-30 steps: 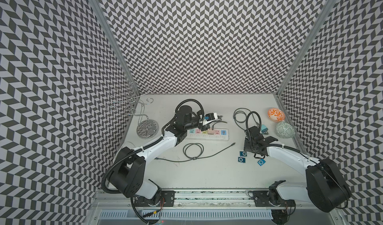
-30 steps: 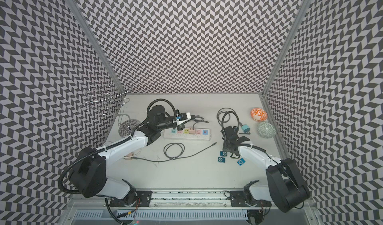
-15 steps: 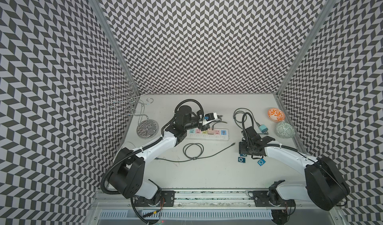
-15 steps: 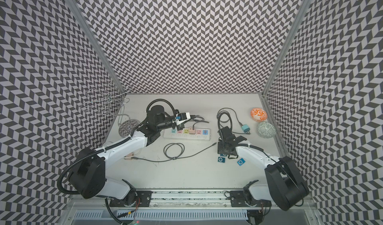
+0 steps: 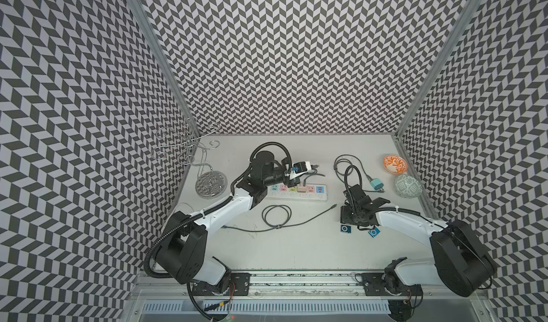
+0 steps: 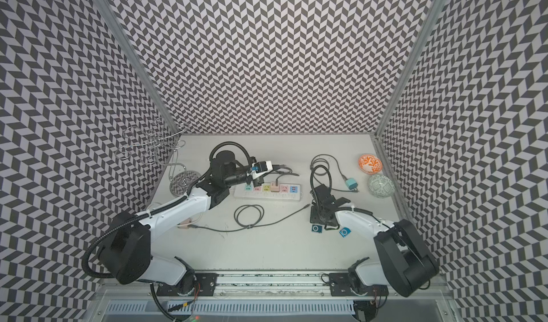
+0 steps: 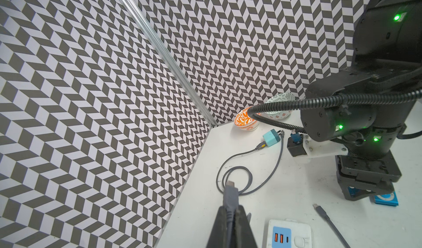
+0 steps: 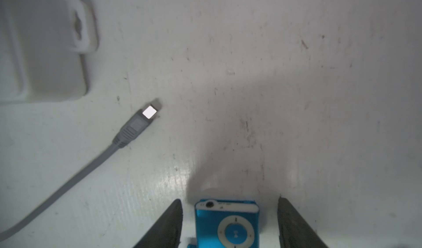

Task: Charge mp3
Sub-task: Move the mp3 player to the center of the board.

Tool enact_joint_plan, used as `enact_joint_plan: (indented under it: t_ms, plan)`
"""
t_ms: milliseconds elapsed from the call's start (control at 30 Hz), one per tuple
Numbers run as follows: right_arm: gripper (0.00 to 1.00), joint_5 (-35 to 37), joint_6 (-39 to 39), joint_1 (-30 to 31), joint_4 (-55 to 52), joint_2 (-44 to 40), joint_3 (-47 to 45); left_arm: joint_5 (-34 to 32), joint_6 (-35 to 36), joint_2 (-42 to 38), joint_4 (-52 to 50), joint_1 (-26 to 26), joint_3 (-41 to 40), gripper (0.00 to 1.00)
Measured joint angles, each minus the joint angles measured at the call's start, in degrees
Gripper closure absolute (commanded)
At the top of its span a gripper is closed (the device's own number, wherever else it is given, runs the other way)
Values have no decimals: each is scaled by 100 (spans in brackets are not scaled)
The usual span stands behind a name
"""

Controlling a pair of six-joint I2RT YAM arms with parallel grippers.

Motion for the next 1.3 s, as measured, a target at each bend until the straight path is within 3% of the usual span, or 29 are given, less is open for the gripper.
enact_joint_plan:
  t_ms: [200, 333, 500, 667, 1100, 1300]
  plan:
    - [52, 96, 149, 0, 177, 0, -70, 0, -2, 0, 0, 0, 0, 100]
    - [52, 125, 225, 11, 251, 0, -92, -2, 0, 0, 0, 0, 0, 100]
    - [40, 170, 278, 87, 282, 2, -94, -2, -2, 0, 0, 0, 0, 100]
    - [37, 315, 457, 188, 264, 4, -101, 0, -7, 0, 0, 0, 0, 100]
    - [44, 927, 1054, 702, 107, 70, -142, 0, -24, 0, 33, -50, -44, 100]
    - [53, 1167, 1307, 831, 92, 170, -105, -2, -24, -11, 46, -61, -81, 100]
